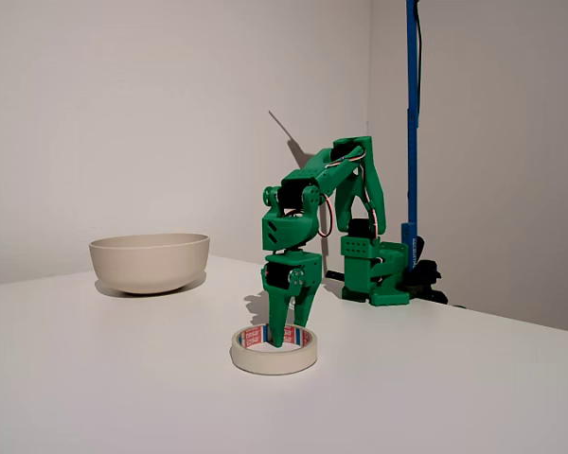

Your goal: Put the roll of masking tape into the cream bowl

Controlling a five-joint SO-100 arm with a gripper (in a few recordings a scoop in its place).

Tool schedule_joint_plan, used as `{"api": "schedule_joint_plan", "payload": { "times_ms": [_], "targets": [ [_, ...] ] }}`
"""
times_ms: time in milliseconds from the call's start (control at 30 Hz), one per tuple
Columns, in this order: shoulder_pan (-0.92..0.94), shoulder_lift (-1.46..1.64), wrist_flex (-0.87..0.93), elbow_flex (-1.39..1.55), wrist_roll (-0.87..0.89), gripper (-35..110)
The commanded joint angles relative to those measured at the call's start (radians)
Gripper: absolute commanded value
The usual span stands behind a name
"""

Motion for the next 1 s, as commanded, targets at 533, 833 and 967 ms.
{"api": "schedule_joint_plan", "payload": {
  "times_ms": [533, 833, 967],
  "targets": [
    [-0.023, 0.181, -0.014, -0.026, 0.008, -8],
    [0.041, 0.650, 0.112, -0.026, 0.020, -8],
    [0.095, 0.876, 0.206, -0.025, 0.028, -8]
  ]
}}
